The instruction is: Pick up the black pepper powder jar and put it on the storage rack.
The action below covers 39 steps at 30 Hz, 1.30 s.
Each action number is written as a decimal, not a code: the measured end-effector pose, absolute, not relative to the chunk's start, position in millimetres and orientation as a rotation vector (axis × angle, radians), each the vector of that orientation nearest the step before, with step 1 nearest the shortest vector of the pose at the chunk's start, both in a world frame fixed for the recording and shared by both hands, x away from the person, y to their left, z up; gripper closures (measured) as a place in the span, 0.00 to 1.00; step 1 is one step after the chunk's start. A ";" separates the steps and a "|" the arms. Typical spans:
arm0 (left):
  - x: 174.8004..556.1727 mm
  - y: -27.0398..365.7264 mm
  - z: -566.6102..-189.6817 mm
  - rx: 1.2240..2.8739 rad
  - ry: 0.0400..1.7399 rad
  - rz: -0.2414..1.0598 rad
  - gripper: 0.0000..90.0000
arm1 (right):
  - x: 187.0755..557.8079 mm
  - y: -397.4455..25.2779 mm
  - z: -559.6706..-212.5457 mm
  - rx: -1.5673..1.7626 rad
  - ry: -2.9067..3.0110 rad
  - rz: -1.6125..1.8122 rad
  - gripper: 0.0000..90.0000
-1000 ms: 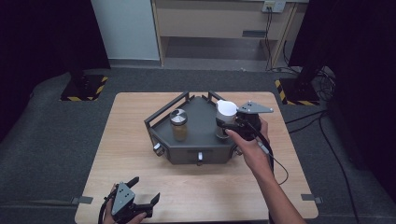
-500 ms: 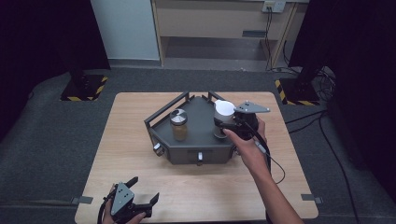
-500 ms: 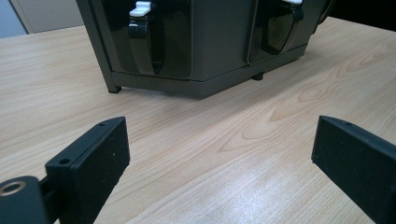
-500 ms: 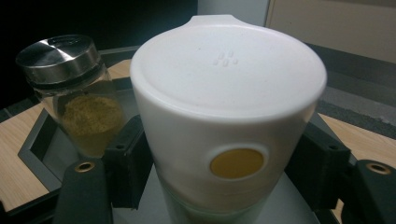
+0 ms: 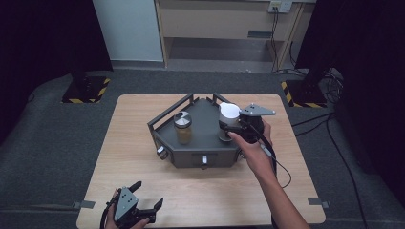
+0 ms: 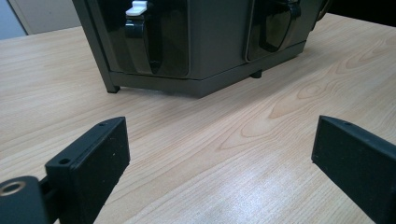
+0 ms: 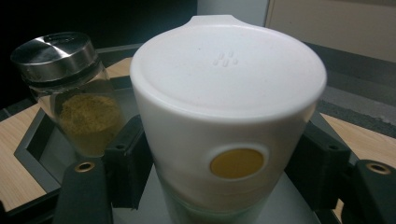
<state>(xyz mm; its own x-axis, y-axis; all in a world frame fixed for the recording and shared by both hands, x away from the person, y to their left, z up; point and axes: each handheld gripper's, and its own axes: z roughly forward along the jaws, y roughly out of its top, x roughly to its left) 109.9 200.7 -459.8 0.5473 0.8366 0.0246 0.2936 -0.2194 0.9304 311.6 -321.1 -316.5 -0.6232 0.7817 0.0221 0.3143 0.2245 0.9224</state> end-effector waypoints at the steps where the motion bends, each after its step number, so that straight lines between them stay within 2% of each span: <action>1: 109.8 200.9 -459.9 1.772 0.941 0.672 0.04 | 311.7 -321.1 -316.7 1.010 2.053 1.384 0.34; 39: 108.8 202.2 -459.5 1.763 0.942 0.670 0.04 | 310.7 -320.5 -322.9 0.958 2.077 1.367 0.33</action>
